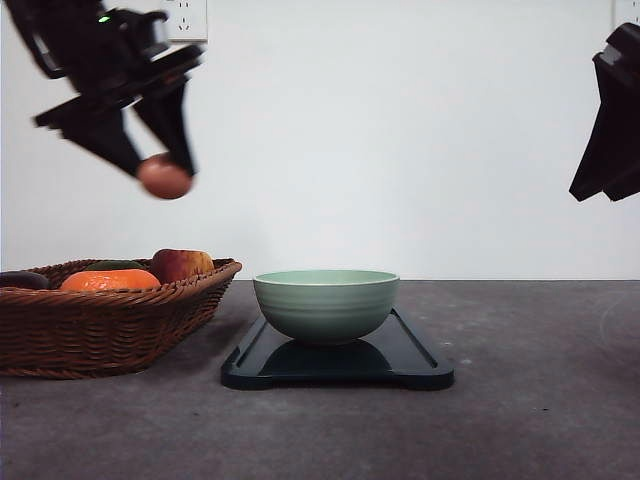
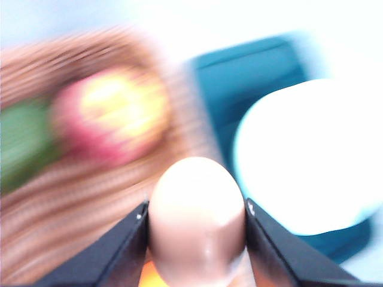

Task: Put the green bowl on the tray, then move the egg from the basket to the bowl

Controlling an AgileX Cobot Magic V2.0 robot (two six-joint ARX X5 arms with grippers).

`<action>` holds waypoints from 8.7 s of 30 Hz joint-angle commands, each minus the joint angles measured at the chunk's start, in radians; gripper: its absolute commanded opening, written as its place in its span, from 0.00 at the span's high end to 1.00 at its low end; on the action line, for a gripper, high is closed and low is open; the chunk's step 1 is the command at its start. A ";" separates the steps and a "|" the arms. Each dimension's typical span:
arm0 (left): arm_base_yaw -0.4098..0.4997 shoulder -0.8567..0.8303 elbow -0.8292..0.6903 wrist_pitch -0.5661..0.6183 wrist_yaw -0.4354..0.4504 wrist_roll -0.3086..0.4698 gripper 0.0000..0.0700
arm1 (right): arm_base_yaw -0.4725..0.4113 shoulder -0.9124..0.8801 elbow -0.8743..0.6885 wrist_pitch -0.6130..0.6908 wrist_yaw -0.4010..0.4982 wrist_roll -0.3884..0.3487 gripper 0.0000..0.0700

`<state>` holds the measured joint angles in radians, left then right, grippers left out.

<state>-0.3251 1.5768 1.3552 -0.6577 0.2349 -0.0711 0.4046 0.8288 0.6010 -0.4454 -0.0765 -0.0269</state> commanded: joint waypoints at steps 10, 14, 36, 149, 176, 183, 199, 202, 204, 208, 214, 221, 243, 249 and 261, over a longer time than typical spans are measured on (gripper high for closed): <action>-0.194 0.055 0.027 0.217 -0.095 -0.023 0.68 | 0.003 0.007 0.006 0.007 0.001 -0.007 0.65; -0.252 0.110 0.027 0.279 -0.134 -0.023 0.68 | 0.003 0.007 0.006 0.007 0.000 -0.007 0.65; -0.344 0.388 0.027 0.394 -0.213 -0.023 0.68 | 0.003 0.007 0.006 0.004 -0.001 -0.007 0.65; 0.188 -1.033 -0.884 0.295 -0.156 -0.028 1.00 | 0.005 0.006 0.007 0.005 -0.021 -0.007 0.98; 0.359 -1.574 -1.342 0.522 -0.160 -0.078 1.00 | 0.005 0.006 0.007 0.005 -0.021 -0.007 0.98; 0.359 -1.574 -1.342 0.522 -0.160 -0.077 1.00 | 0.005 0.006 0.007 0.005 -0.021 -0.007 0.98; 0.359 -1.574 -1.342 0.522 -0.160 -0.077 1.00 | -0.004 -0.004 0.006 0.004 0.008 -0.045 0.98; 0.359 -1.574 -1.342 0.522 -0.160 -0.077 1.00 | -0.030 -0.043 -0.015 0.044 0.025 -0.059 0.98; 0.359 -1.574 -1.342 0.522 -0.160 -0.077 1.00 | -0.060 -0.085 -0.052 0.104 0.026 -0.066 0.98; 0.359 -1.574 -1.342 0.522 -0.160 -0.077 1.00 | -0.134 -0.187 -0.172 0.253 0.026 -0.065 0.98; 0.359 -1.574 -1.342 0.522 -0.160 -0.077 1.00 | -0.213 -0.368 -0.397 0.444 0.025 -0.052 0.98; 0.359 -1.574 -1.342 0.522 -0.160 -0.077 1.00 | -0.279 -0.575 -0.552 0.506 0.026 -0.052 0.98; 0.359 -1.574 -1.342 0.522 -0.160 -0.077 1.00 | -0.354 -0.825 -0.589 0.397 0.025 -0.056 0.98; 0.359 -1.574 -1.342 0.522 -0.160 -0.077 1.00 | -0.354 -0.825 -0.589 0.401 0.025 -0.056 0.98; 0.359 -1.574 -1.342 0.522 -0.160 -0.077 1.00 | -0.354 -0.825 -0.589 0.401 0.025 -0.056 0.98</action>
<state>0.0311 0.0048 0.0326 -0.1455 0.0765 -0.1467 0.0505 0.0025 0.0162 -0.0555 -0.0515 -0.0818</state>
